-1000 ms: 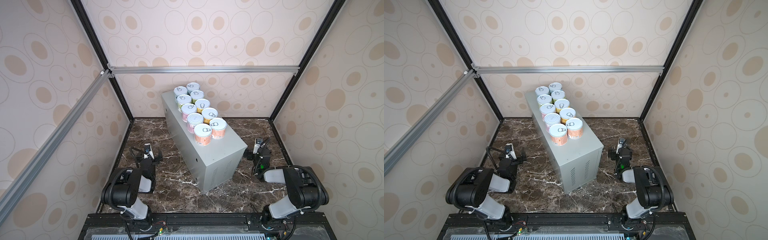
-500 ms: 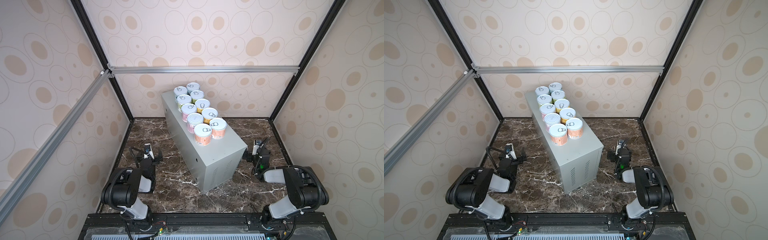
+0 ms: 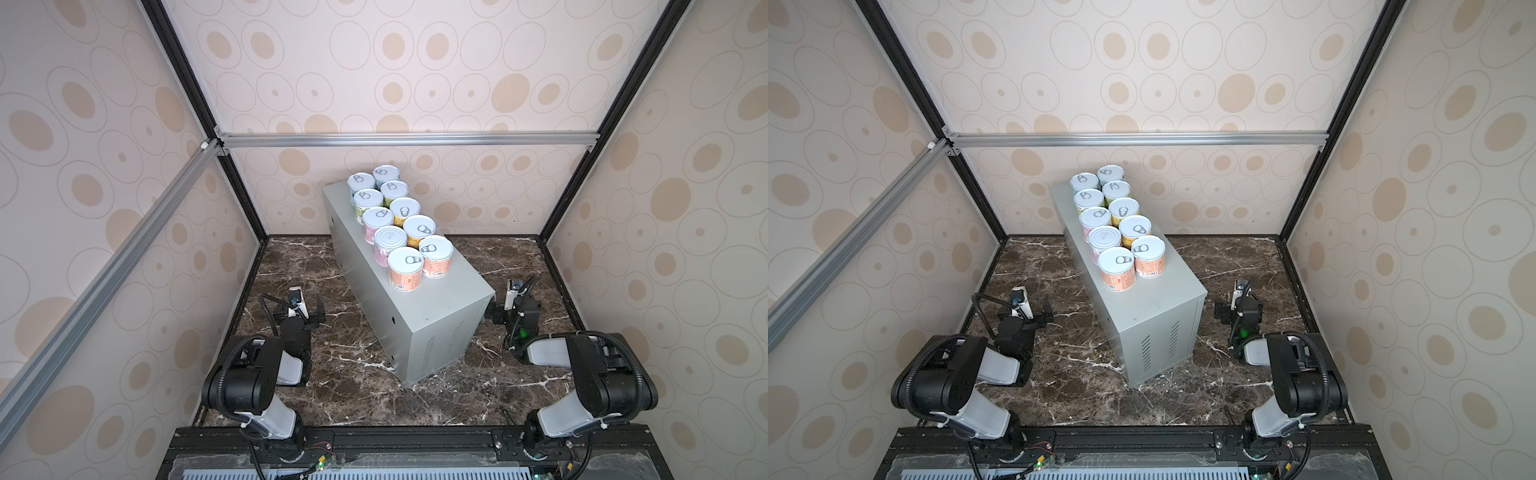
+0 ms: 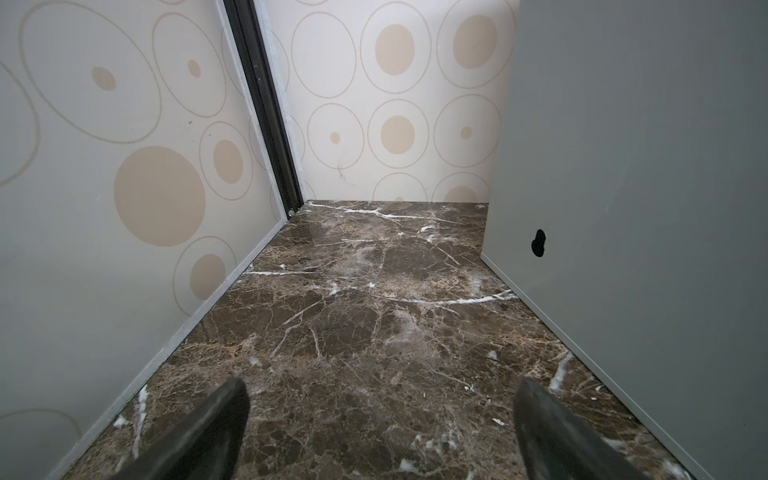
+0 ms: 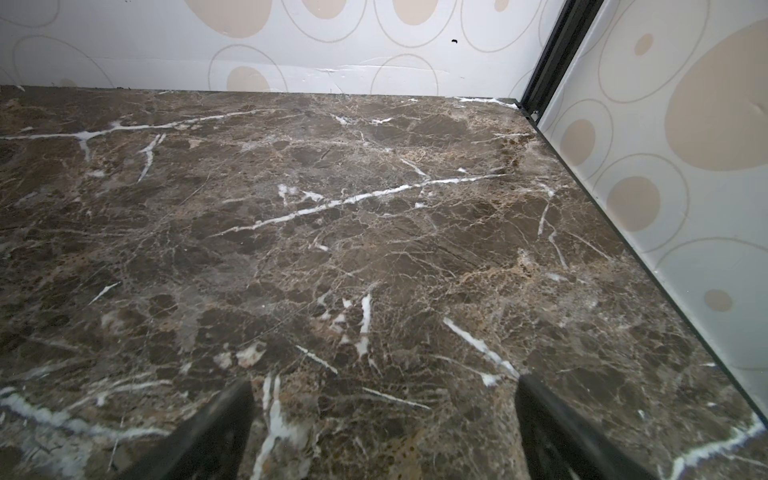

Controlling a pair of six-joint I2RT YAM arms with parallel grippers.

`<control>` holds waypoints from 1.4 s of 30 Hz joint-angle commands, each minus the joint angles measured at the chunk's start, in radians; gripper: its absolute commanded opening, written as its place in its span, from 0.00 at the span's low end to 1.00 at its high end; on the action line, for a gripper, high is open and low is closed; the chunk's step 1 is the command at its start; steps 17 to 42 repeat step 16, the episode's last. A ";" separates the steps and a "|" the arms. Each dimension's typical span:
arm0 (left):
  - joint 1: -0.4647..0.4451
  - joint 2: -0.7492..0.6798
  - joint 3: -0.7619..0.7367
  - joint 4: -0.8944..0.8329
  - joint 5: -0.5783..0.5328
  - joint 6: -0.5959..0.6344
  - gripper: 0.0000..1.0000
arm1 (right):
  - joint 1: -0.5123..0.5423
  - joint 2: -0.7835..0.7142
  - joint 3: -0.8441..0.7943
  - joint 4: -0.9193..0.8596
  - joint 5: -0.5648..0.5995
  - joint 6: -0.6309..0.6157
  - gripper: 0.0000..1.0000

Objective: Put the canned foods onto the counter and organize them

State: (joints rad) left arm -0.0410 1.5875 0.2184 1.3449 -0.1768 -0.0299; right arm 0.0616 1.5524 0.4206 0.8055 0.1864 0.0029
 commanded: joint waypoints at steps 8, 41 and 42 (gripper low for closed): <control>-0.001 -0.004 0.002 0.026 0.005 0.007 0.99 | 0.001 -0.015 -0.005 -0.003 -0.005 0.002 1.00; -0.001 -0.006 0.003 0.020 0.007 0.007 0.99 | 0.002 -0.016 -0.006 -0.003 -0.004 0.001 1.00; -0.001 -0.006 0.003 0.020 0.007 0.007 0.99 | 0.002 -0.016 -0.006 -0.003 -0.004 0.001 1.00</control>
